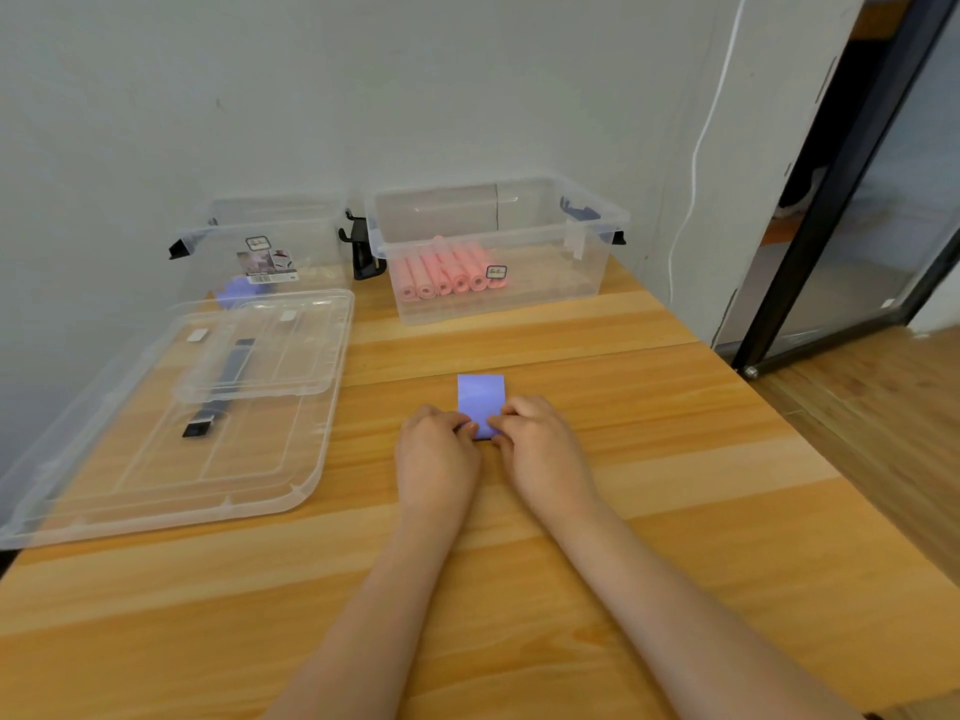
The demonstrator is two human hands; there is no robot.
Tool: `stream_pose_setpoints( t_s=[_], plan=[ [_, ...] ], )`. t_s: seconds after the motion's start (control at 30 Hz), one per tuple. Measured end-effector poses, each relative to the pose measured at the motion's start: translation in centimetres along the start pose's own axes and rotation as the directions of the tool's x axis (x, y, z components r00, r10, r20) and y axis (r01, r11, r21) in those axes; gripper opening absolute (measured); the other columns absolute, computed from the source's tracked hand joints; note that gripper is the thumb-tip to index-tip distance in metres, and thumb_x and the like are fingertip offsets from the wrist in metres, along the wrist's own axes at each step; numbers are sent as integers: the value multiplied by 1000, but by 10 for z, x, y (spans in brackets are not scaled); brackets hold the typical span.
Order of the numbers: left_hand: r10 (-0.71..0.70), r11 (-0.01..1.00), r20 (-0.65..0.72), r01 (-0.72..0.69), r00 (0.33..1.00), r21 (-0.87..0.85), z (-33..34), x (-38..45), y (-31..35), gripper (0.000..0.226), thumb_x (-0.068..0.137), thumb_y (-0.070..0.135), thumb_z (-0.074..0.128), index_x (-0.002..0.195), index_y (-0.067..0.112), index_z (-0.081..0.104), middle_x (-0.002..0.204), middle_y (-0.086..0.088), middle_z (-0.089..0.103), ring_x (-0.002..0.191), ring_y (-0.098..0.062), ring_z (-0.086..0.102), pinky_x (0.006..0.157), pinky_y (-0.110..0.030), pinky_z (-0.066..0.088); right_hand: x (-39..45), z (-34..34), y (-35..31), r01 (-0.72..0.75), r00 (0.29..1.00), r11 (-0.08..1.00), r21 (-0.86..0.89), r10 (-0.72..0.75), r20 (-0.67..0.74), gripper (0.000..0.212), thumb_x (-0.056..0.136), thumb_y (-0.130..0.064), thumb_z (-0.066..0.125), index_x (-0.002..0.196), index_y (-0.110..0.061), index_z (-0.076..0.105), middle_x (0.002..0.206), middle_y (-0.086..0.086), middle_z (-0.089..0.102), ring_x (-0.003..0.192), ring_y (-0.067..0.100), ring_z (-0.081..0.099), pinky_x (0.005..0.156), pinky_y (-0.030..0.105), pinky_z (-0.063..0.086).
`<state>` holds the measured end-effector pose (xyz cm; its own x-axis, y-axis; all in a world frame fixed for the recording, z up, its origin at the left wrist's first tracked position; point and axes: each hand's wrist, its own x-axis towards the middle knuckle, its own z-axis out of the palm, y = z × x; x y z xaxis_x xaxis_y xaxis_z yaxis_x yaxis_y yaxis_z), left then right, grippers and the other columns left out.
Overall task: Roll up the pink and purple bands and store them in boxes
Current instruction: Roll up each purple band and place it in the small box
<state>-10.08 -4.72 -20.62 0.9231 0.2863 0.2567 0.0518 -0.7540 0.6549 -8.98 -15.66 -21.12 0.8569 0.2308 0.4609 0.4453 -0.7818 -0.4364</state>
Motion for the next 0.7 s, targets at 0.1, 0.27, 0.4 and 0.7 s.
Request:
stream_pose_setpoints(
  t_s=[0.1,0.27,0.4,0.7],
  plan=[
    [77,994,-52,-73,996,77,1,-3,1,20,84,10,54,87,9,74,90,-14,62,85,-35,56,72,-39,45,4,3,2,-6,999,1000,-15,6,47,22,74,-8,52,77,2,71,75,14,62,73,34,59,62,38,52],
    [262,878,11,-243,965,414,7,-13,6,36,71,18,37,76,16,72,81,-5,64,69,-28,59,53,-32,44,10,4,0,-5,992,988,-154,24,121,25,89,-13,45,99,-10,68,101,7,62,101,29,51,81,36,37],
    [248,843,98,-264,964,469,11,-9,4,47,66,21,32,87,13,73,81,-6,62,68,-28,59,54,-32,46,7,3,2,2,997,973,-230,15,70,35,85,-20,36,93,-16,70,91,0,65,92,24,57,71,31,40],
    [250,826,139,-286,958,485,10,-7,2,50,67,23,35,101,14,71,94,-5,63,81,-26,58,65,-33,48,8,-1,2,-32,954,958,-285,114,278,62,85,-22,9,144,-24,27,152,-10,23,142,8,9,101,29,18]
  ],
)
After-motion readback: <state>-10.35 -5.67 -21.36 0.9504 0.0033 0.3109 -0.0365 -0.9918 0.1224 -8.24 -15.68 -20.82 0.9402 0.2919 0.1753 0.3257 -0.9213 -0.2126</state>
